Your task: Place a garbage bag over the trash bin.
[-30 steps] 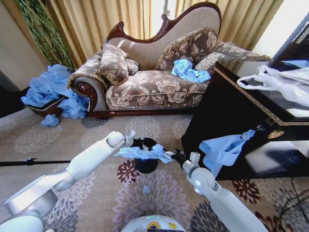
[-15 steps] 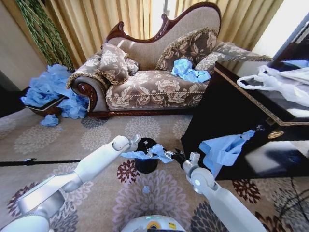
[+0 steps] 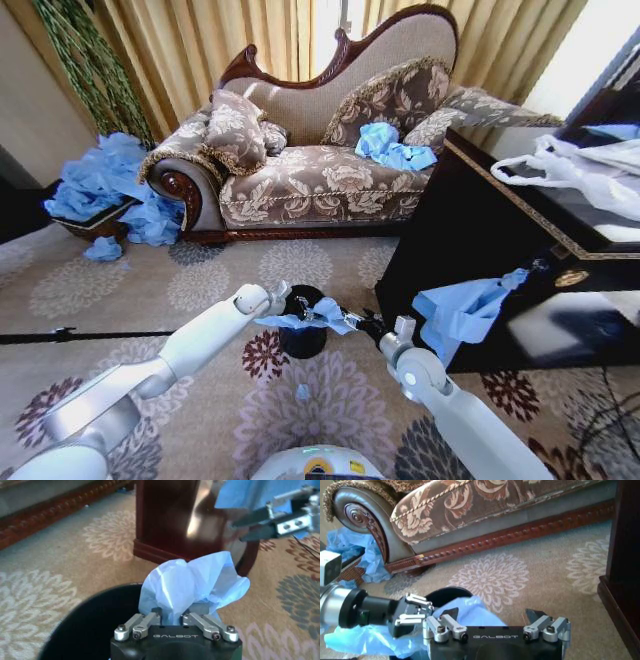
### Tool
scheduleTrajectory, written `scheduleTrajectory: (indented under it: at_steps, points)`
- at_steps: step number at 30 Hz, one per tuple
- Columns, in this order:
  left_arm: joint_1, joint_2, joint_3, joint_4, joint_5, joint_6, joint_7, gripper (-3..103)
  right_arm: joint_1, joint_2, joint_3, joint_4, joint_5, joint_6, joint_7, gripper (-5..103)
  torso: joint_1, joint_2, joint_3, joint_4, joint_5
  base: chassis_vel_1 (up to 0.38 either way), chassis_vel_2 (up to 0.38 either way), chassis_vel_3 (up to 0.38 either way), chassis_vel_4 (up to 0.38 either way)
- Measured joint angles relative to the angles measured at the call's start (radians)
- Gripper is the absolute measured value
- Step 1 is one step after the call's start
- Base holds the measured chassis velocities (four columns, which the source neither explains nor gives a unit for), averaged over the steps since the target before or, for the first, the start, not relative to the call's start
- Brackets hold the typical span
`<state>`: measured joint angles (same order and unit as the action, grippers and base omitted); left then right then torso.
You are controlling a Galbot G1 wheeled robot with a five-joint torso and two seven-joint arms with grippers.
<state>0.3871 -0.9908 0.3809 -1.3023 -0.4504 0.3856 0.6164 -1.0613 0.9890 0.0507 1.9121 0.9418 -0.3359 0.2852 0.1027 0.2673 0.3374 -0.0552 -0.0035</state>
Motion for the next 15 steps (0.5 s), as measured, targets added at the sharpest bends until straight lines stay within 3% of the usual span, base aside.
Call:
scheduleTrajectory:
  at_steps: [7,15]
  points:
    - [-0.031,-0.018,-0.031,0.018,-0.054,0.02,-0.074,2,-0.008,-0.006,0.001,0.022,-0.005,0.002,-0.013,95,0.0,0.0,0.0,-0.0003,0.0001,0.0,0.0,0.0,0.0]
    - [-0.018,-0.002,-0.076,-0.033,-0.106,0.059,-0.125,0,-0.014,-0.003,0.003,0.032,-0.007,0.003,-0.02,95,0.0,0.0,0.0,-0.0001,0.0002,0.0,0.0,0.0,0.0]
